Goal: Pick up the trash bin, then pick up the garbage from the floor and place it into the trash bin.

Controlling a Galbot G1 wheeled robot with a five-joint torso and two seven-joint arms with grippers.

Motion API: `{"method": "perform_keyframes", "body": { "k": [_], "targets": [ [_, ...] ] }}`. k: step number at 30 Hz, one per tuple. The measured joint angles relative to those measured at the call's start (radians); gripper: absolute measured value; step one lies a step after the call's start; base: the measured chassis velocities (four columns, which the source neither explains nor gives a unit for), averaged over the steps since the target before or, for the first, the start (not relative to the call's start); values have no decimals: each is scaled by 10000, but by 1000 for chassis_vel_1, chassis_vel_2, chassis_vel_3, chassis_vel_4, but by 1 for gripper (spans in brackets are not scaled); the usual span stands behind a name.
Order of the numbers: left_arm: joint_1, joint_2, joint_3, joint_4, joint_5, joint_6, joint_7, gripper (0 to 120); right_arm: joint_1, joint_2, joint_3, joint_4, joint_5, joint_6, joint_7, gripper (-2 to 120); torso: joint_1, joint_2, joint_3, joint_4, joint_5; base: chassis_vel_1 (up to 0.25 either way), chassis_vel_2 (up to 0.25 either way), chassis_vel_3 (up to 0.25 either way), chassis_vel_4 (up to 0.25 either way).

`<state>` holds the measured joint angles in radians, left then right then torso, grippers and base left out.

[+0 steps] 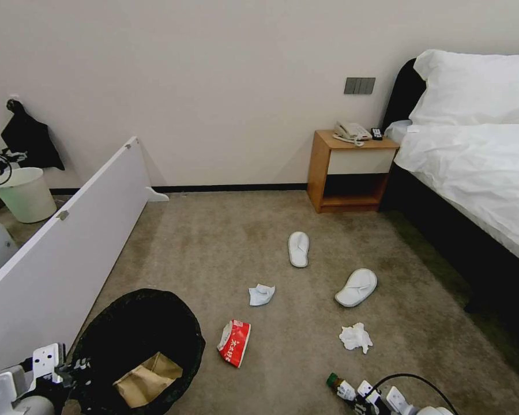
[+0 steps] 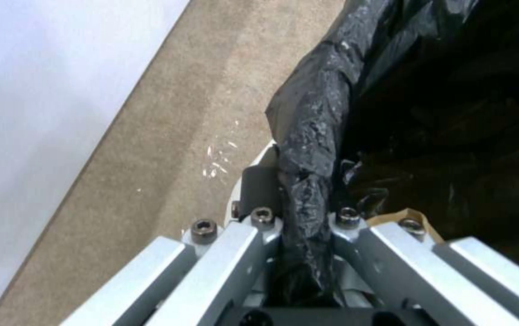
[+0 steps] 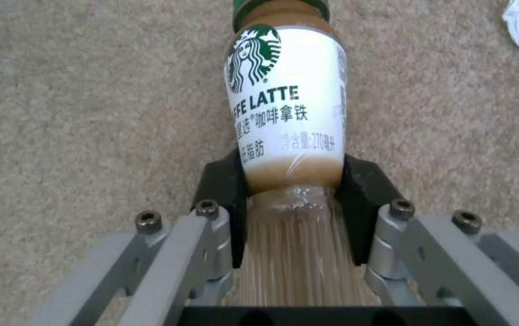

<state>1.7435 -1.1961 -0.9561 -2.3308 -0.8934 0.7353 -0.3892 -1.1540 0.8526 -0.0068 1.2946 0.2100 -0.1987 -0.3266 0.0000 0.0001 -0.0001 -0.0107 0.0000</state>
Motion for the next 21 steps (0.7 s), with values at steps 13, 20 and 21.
{"method": "perform_keyframes", "body": {
  "k": [13, 20, 21],
  "targets": [
    [-2, 303, 307, -3, -107, 0, -25, 2, -333, -103, 1240, 1237, 590, 959, 202, 28, 0, -1, 2, -1, 0, 0, 0, 0, 0],
    [77, 628, 482, -15, -254, 0, -57, 2, -352, 148, 2436, 2805, 1233, 1406, 344, 28, 0, -1, 2, -2, 1, 0, 0, 0, 0],
    [139, 725, 550, -29, -255, 0, -56, 2, -302, 208, 2771, 3475, 1698, 1429, 392, 28, 0, -1, 2, 1, -2, 0, 0, 0, 0]
  ]
}}
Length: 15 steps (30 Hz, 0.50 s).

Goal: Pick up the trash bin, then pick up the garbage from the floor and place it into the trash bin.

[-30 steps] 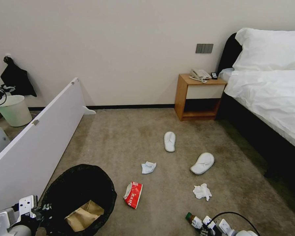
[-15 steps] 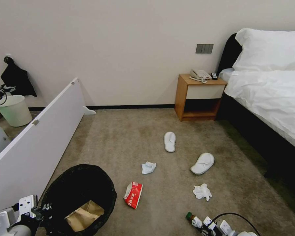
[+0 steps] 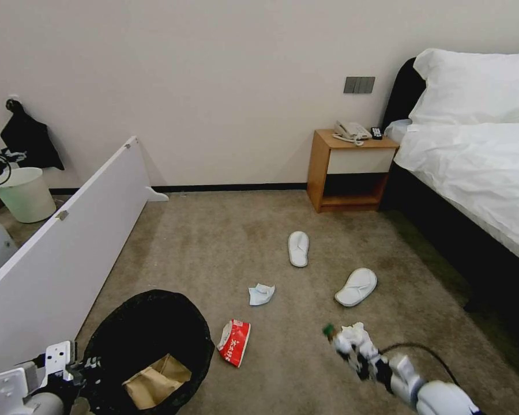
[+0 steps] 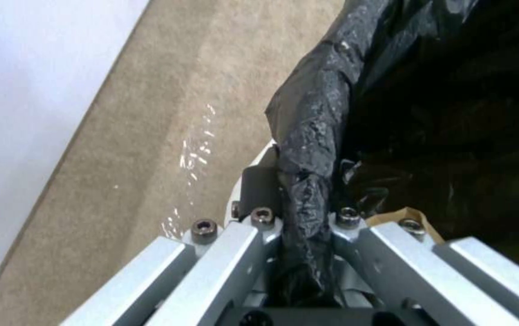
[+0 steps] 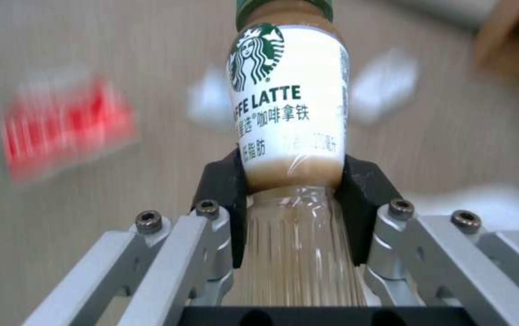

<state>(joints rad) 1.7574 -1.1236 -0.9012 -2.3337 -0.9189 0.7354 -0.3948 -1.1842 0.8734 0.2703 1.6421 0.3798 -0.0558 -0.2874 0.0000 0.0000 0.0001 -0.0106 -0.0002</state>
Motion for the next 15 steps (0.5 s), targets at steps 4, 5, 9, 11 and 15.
{"method": "perform_keyframes", "body": {
  "k": [4, 5, 9, 11, 15],
  "targets": [
    [8, 76, 49, -8, -12, 0, 3, 2, 171, 27, 279, 894, 793, 169, 48, 28, 0, 0, -1, 0, -3, 0, 0, 0, 0],
    [-22, 85, 70, -11, -18, 0, 2, 2, 326, 31, 291, 1250, 1182, 350, 58, 28, 0, 0, 0, -3, 0, 0, 0, 0, 0],
    [-51, 79, 114, -21, -25, 0, 2, 2, 1069, 66, -52, 2016, 2224, 969, 52, 28, 0, 0, 0, -2, -1, 0, 0, 0, 0],
    [-31, 64, 116, -23, -16, 0, -2, 2, 1530, 85, -423, 2402, 2951, 1097, 35, 28, 0, 0, -1, 1, 1, 0, 0, 0, 0],
    [27, 67, 99, -33, 7, 1, -3, 2, 2406, 128, -1179, 3026, 4288, 1104, -58, 28, 0, 0, 0, -3, 1, 0, 0, 0, 0]
  ]
}}
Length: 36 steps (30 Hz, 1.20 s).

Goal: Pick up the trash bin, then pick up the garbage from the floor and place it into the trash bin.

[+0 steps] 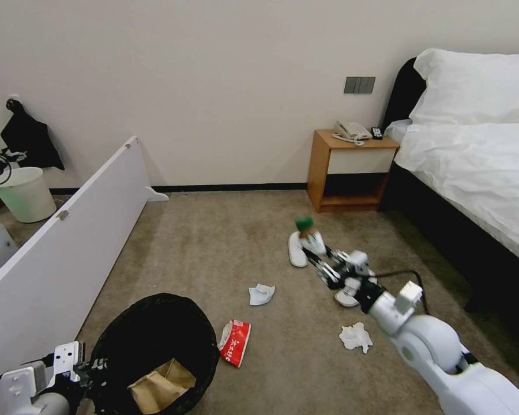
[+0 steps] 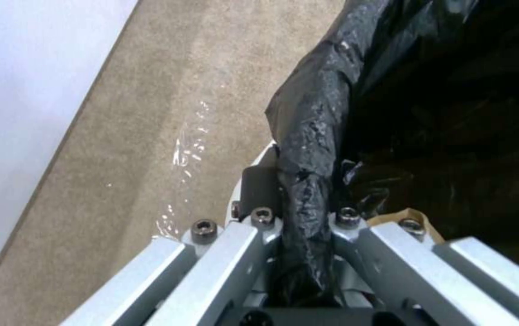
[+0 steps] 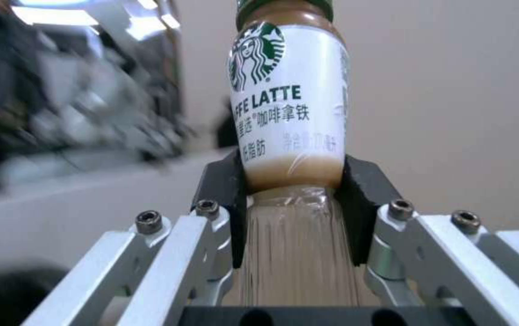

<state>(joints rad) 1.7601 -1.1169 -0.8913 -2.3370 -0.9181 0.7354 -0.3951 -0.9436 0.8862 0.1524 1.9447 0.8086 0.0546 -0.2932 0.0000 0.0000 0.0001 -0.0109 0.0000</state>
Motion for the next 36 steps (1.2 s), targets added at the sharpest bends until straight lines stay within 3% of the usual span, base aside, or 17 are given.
{"method": "perform_keyframes", "body": {
  "k": [5, 7, 10, 12, 16, 23, 29, 36],
  "targets": [
    [-39, 15, -4, 15, 39, 0, -1, 2, 1491, 183, -952, 252, 1324, -84, -336, 28, 1, 0, 0, -4, 1, 0, 0, 0, 0],
    [-29, -60, -7, 24, 115, 0, -1, 2, 2899, 529, -1899, 133, 2021, -117, -656, 28, 0, 0, 0, 5, -4, 0, 0, 0, 0],
    [-15, -79, -20, 21, 123, 0, -1, 2, 3316, 669, -2249, 47, 2228, -128, -745, 28, 0, 0, 0, 5, -1, 0, 0, 0, 0],
    [-20, -124, -79, -28, 129, 0, -4, 2, 4316, 1220, -3185, -236, 2675, -165, -967, 28, 0, 0, 0, 1, -3, 0, 0, 0, 0],
    [-66, -163, -131, -65, 127, 0, -10, 2, 4963, 1885, -3939, -504, 2795, -187, -1089, 28, 0, 0, 0, 0, -2, 0, 0, 0, 0],
    [-113, -317, -272, -99, 120, 0, -57, 2, 6241, 3962, -5865, -1199, 2669, -192, -1216, 28, 0, 0, 0, 5, -5, 0, 0, 0, 0],
    [-129, -322, -369, -100, 26, 0, -57, 2, 6492, 4287, -6676, -1363, 2609, -191, -1214, 28, 0, -1, 0, 0, -2, 0, 0, 0, 0],
    [-140, -268, -396, -109, -136, 0, -105, 2, 6170, 3936, -7344, -1394, 2406, -206, -1099, 28, 0, 0, -1, -1, 0, 0, 0, 0, 0]
  ]
}}
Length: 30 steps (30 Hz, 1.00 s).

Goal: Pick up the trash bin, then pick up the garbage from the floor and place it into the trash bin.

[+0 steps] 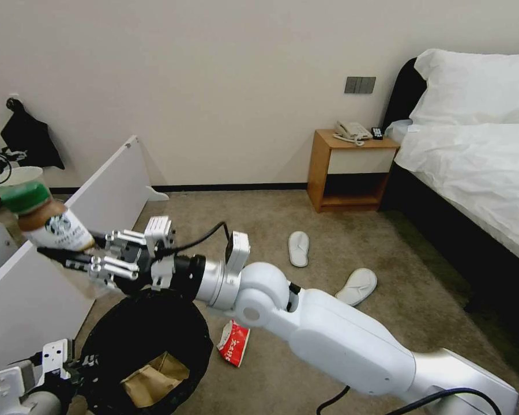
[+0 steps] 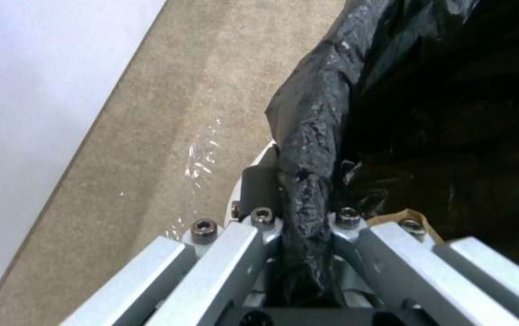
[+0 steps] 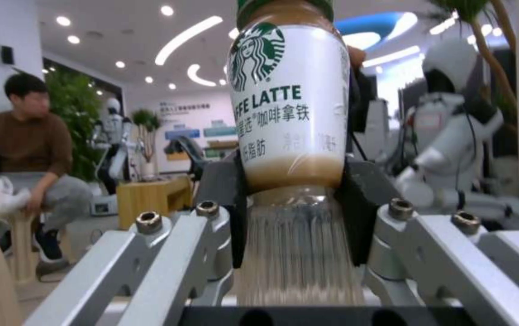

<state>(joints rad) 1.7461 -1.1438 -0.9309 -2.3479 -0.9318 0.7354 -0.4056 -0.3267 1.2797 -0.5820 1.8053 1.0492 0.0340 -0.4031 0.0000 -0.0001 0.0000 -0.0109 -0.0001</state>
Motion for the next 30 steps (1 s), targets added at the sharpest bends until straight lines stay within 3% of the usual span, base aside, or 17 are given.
{"method": "perform_keyframes", "body": {
  "k": [17, 30],
  "targets": [
    [69, 156, -263, -4, -714, 0, -163, 2, -1329, -980, 269, -428, -857, 87, -18, 28, 0, 0, 0, 2, 1, 0, 0, 0, 0],
    [43, 180, -165, -59, -1026, 0, -299, 2, -1887, -1337, 405, -818, -1257, 189, -84, 28, 0, 0, 0, 2, 2, 0, 0, 0, 0]
  ]
}}
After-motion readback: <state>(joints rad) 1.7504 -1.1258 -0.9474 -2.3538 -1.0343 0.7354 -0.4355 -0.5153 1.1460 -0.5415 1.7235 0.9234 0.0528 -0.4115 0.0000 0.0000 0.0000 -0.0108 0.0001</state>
